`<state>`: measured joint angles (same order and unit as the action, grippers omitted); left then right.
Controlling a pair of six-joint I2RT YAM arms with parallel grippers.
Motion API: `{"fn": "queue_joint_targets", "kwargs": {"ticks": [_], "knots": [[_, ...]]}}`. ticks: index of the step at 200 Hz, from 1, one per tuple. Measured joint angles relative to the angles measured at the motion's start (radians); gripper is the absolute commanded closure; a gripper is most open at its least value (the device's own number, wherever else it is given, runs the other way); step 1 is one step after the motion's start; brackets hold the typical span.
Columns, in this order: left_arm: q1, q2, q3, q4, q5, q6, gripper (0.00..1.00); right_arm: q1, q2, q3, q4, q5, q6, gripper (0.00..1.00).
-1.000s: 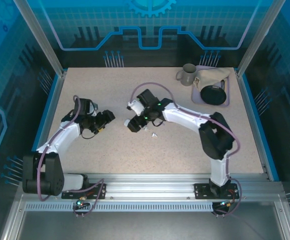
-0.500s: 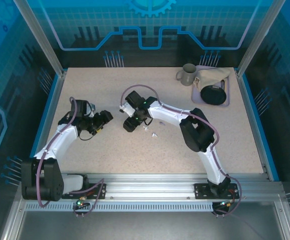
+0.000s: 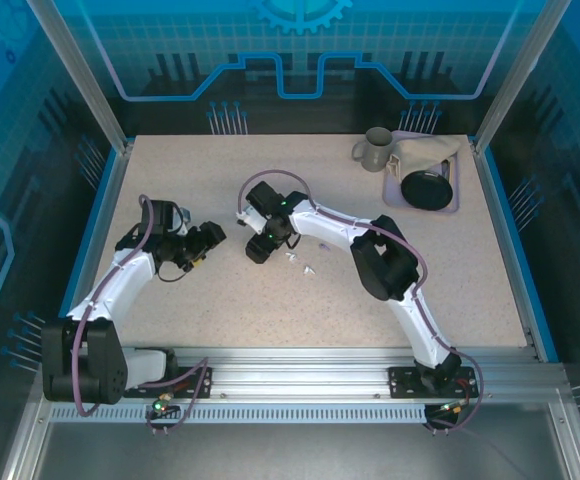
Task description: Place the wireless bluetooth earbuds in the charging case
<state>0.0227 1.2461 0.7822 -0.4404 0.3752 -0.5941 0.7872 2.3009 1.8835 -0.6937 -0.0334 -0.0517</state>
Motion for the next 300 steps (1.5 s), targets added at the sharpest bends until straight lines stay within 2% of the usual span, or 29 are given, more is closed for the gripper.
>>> {"fn": "queue_joint_targets", "kwargs": {"ticks": [79,146,190,239,300], "knots": [[0.0,-0.01,0.0,-0.005,0.0,0.001,0.2,0.0,0.053,0.039,-0.018,0.003,-0.013,0.32],[0.0,-0.01,0.0,-0.008,0.0,0.002,0.2,0.004,0.061,0.043,-0.019,0.032,-0.024,0.45],[0.003,-0.01,0.0,0.0,0.002,0.001,0.18,0.004,0.049,0.015,0.013,0.034,-0.029,0.46],[0.052,0.086,-0.009,0.096,0.092,-0.011,0.21,0.004,-0.006,-0.087,0.086,0.0,-0.029,0.47],[0.055,0.243,-0.009,0.206,0.208,-0.038,0.28,0.003,-0.098,-0.211,0.168,-0.056,-0.029,0.47]]}}
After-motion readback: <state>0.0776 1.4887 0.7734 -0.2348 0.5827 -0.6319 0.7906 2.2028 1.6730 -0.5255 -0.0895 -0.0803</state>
